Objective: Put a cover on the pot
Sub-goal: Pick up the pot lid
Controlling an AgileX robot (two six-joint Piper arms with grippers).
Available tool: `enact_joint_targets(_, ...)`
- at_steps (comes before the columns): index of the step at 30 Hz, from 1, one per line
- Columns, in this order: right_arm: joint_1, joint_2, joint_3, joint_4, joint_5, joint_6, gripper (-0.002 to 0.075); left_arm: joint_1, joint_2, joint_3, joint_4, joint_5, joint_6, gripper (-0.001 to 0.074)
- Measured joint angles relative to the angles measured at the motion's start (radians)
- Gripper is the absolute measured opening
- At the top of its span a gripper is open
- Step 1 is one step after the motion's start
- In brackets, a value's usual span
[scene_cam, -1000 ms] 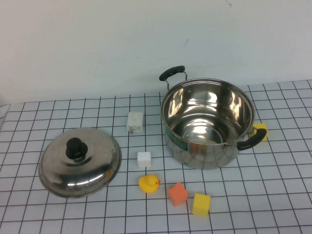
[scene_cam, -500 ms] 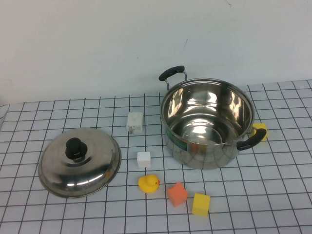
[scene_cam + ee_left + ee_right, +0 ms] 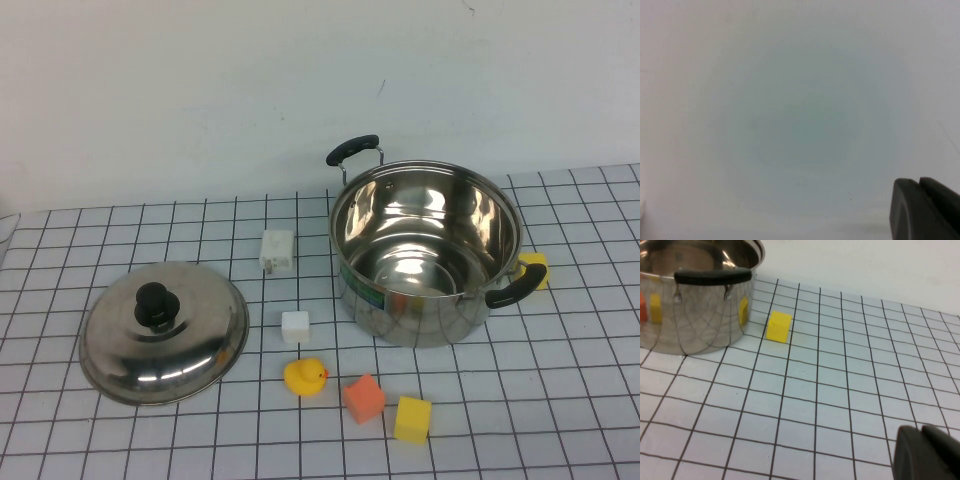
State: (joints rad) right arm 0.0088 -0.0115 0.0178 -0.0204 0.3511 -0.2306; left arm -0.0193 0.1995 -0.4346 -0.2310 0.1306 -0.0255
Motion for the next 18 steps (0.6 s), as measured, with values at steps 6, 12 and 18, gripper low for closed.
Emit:
enact_joint_targets(6,0.0,0.0,0.0,0.0,0.0,0.0,0.0009,0.0,0.188,-0.025,-0.031,-0.137,0.006,-0.0002)
enact_joint_targets(12,0.0,0.0,0.0,0.0,0.0,0.0,0.0009,0.0,0.427,-0.025,-0.03,-0.274,0.006,-0.0002)
enact_joint_targets(18,0.0,0.0,0.0,0.0,0.0,0.0,0.0009,0.0,0.704,-0.025,0.112,-0.475,-0.076,-0.0002)
